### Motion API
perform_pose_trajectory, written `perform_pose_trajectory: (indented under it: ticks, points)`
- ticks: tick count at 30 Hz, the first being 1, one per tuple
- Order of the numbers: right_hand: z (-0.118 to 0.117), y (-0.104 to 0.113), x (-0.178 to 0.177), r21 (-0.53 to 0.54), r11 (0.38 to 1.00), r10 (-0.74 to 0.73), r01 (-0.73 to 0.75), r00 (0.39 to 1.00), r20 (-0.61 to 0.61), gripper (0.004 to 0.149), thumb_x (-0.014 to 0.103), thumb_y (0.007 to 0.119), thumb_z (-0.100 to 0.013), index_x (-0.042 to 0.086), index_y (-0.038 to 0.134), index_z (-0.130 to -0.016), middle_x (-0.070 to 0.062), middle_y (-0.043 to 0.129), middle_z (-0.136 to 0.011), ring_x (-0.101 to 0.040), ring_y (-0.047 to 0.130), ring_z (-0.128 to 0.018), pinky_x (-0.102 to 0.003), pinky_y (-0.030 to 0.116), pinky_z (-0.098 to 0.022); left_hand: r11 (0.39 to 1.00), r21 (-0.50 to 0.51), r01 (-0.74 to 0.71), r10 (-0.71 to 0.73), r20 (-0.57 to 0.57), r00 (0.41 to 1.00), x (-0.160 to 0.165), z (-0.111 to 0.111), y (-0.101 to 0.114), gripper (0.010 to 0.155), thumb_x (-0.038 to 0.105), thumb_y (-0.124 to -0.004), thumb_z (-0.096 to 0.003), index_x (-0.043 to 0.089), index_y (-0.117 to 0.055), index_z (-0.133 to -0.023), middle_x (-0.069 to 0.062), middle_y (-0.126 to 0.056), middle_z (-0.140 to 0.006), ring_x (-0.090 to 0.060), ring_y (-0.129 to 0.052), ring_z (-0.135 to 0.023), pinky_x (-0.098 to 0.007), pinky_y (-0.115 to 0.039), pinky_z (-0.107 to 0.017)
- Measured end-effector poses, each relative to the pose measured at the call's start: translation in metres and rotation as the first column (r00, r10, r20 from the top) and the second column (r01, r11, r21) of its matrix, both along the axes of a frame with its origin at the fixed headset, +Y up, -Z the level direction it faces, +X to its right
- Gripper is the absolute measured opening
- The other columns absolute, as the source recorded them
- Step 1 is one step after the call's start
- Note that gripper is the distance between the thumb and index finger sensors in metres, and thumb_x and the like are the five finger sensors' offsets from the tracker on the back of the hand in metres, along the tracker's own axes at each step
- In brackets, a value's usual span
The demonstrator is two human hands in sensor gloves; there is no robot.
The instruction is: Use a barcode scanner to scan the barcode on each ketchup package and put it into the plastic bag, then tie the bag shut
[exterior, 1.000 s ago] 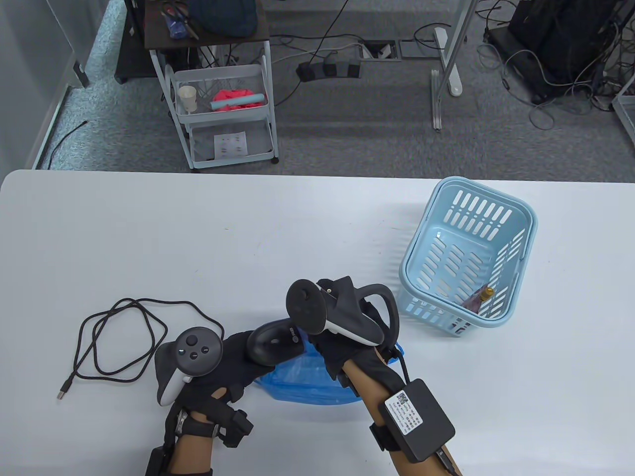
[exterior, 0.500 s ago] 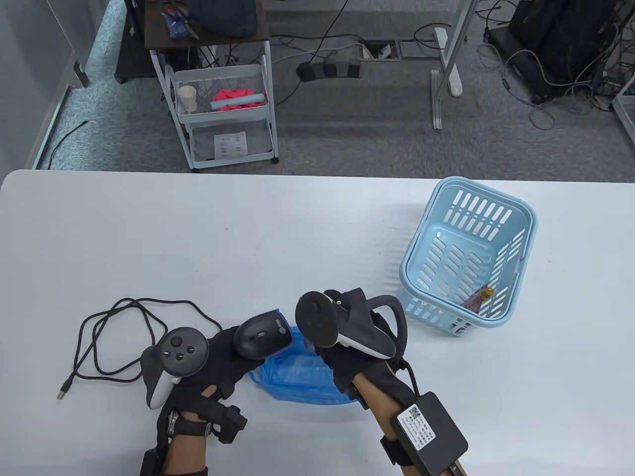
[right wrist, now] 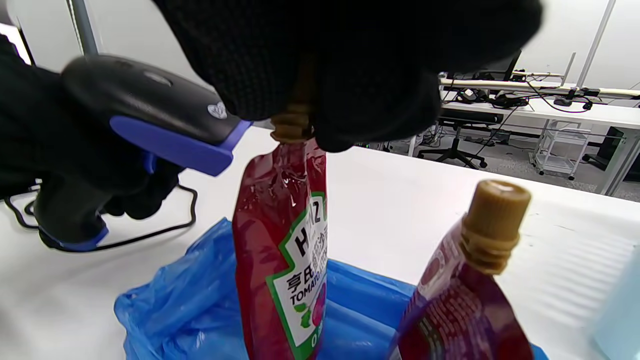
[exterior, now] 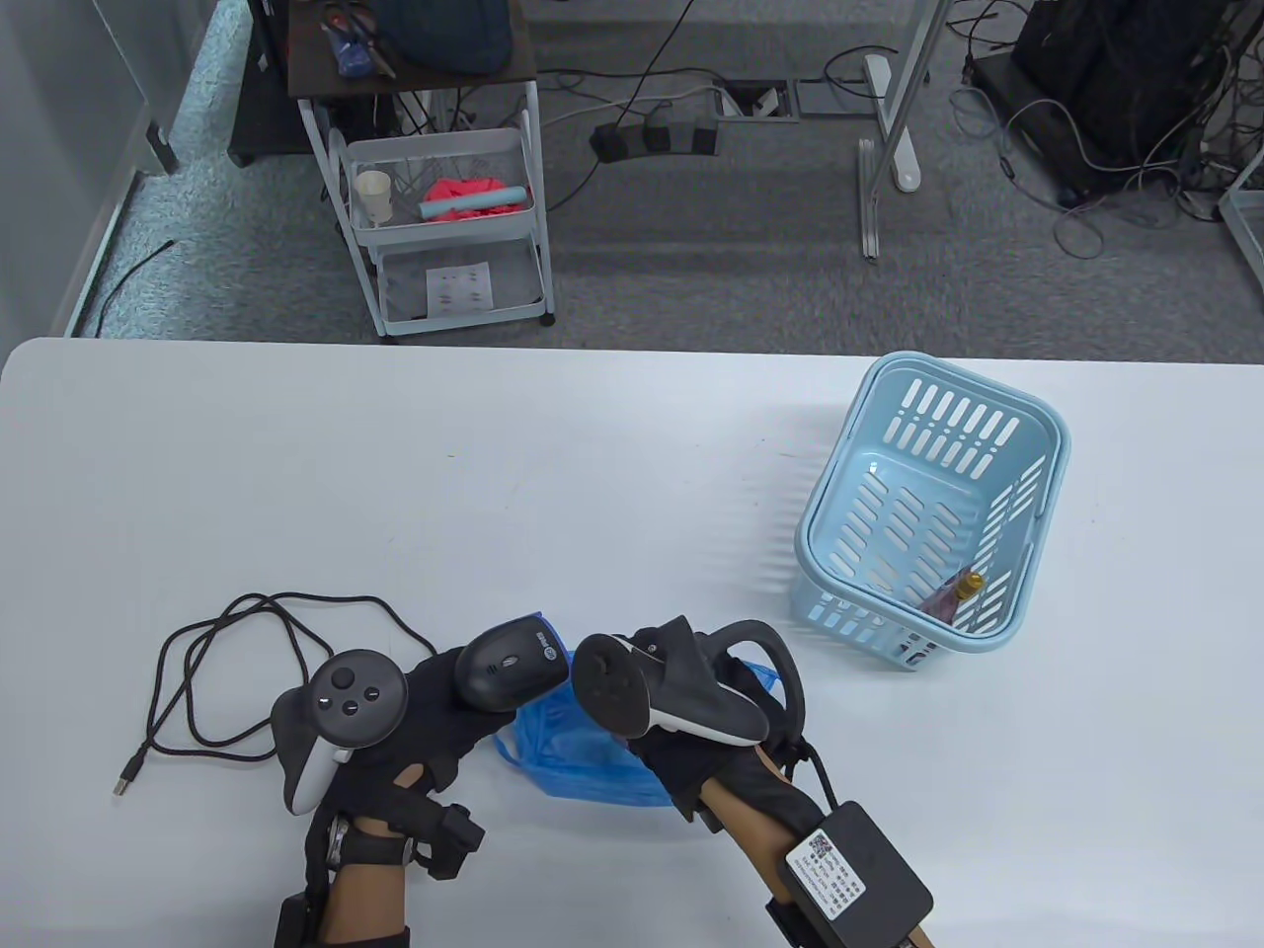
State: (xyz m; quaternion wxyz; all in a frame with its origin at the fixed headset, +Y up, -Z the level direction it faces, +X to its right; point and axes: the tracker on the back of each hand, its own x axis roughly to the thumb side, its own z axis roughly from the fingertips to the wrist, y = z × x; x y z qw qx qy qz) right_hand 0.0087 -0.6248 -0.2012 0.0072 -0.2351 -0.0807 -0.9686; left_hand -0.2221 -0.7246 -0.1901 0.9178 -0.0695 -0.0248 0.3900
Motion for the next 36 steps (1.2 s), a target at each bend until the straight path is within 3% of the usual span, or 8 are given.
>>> perform_pose_trajectory:
  ticks: [13, 36]
  points:
    - [-0.009, -0.022, -0.004, 0.019, 0.994, 0.111, -0.112, 0.994, 0.02, 0.044, 0.023, 0.087, -0.047, 0.012, 0.079, -0.089, -0.017, 0.092, -0.077, -0.025, 0.094, -0.044, -0.036, 0.082, -0.029, 1.0, -0.006, 0.008, -0.008, 0.001, 1.0, 0.0, 0.0, 0.001, 0.048, 0.047, -0.091, -0.0419, 0.029, -0.084, -0.086, 0.004, -0.09, -0.084, -0.03, -0.097, -0.073, -0.05, -0.077, -0.061]
    - [-0.011, -0.024, -0.004, 0.018, 0.985, 0.172, -0.174, 0.983, 0.06, 0.045, 0.025, 0.085, -0.048, 0.013, 0.077, -0.09, -0.015, 0.09, -0.081, -0.025, 0.094, -0.046, -0.036, 0.082, -0.031, 1.0, -0.01, 0.021, -0.021, 0.008, 1.0, 0.003, -0.001, 0.0, 0.048, 0.047, -0.091, -0.0421, 0.03, -0.084, -0.087, 0.004, -0.09, -0.084, -0.03, -0.097, -0.073, -0.05, -0.077, -0.061]
